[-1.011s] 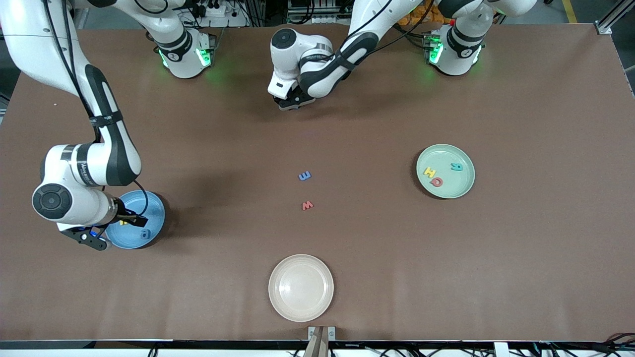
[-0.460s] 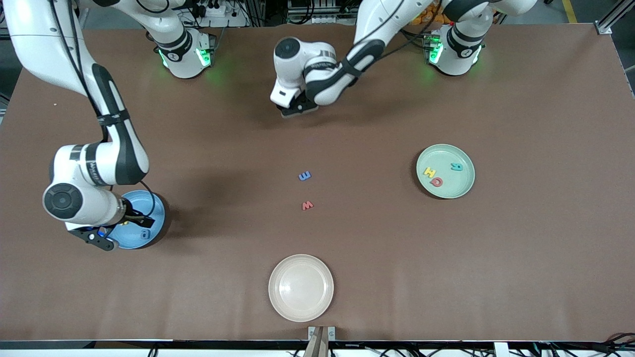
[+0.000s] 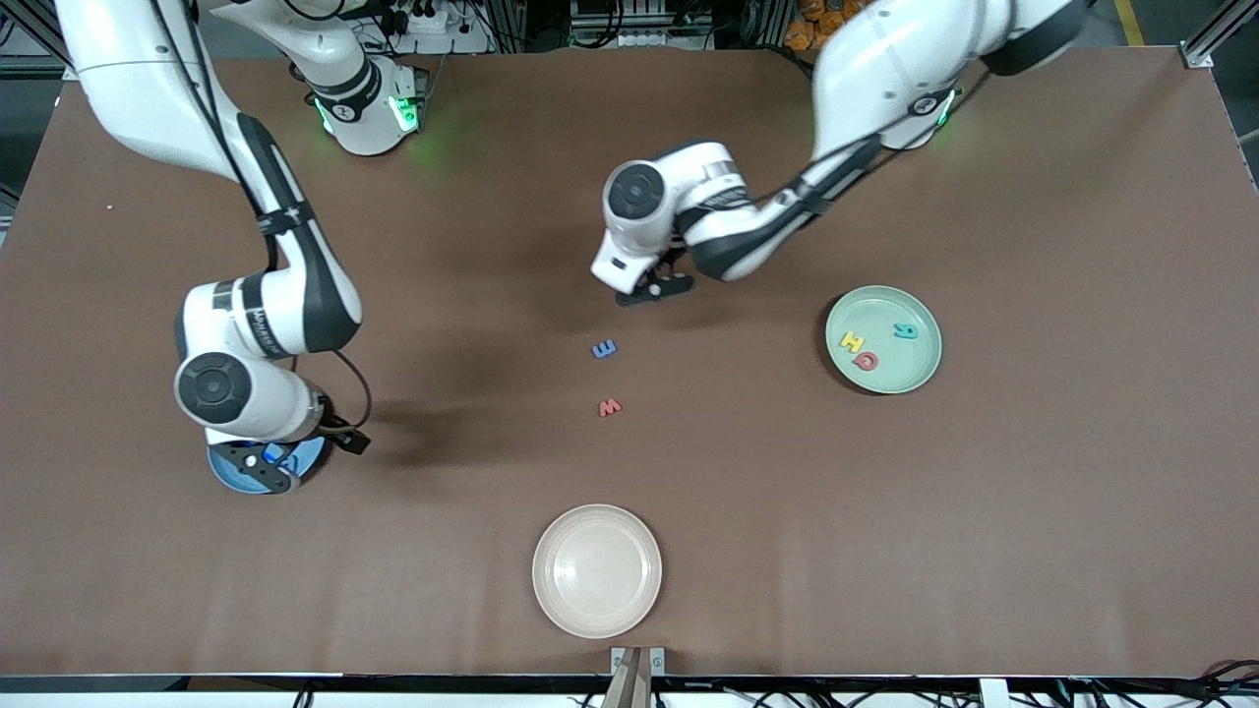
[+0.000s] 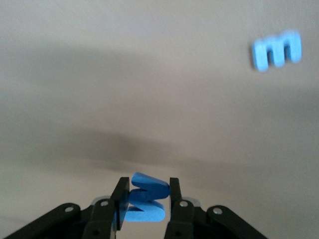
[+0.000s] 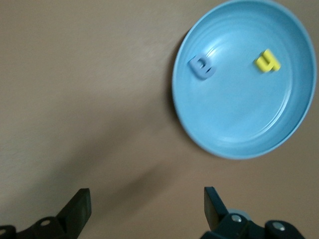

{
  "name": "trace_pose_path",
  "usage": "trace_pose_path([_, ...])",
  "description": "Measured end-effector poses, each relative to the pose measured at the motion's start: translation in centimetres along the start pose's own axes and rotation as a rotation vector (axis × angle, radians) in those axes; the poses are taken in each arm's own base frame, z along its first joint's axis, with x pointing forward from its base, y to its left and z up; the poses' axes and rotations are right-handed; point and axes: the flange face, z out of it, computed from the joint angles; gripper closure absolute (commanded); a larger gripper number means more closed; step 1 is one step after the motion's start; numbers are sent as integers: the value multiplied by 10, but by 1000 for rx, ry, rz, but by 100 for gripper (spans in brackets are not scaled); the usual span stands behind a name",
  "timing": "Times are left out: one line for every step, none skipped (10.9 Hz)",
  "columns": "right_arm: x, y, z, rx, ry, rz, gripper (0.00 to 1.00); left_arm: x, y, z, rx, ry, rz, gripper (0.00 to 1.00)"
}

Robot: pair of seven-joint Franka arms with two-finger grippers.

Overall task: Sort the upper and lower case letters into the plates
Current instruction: 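Carry the M to the green plate while the right gripper reaches the w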

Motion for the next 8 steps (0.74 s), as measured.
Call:
trace_pose_path([-24, -23, -4, 12, 0, 40, 0, 19, -20, -22, 5, -31, 31, 100])
trace_pose_path([-54, -48, -7, 16, 4, 79, 0, 33, -40, -41, 3, -68, 79, 100])
trace_pose_path([-90, -73, -8, 16, 6, 127, 0, 45, -60, -58, 17, -85, 130, 100])
trace_pose_path([-129, -99, -5, 18, 11, 176, 0, 60, -82, -73, 33, -99, 169, 100])
trace_pose_path([-166, -122, -1, 35, 23, 229, 0, 79, -109, -85, 36, -122, 215, 100])
trace_pose_path([-193, -140, 4, 57, 31, 278, 0, 104, -145, -95, 33, -141, 275, 100])
trace_pose_path([-208, -149, 9, 67, 33, 323, 0, 130, -185, -99, 29, -158, 329, 100])
trace_pose_path([-212, -158, 9, 85, 35, 362, 0, 151, -225, -98, 24, -174, 375, 100])
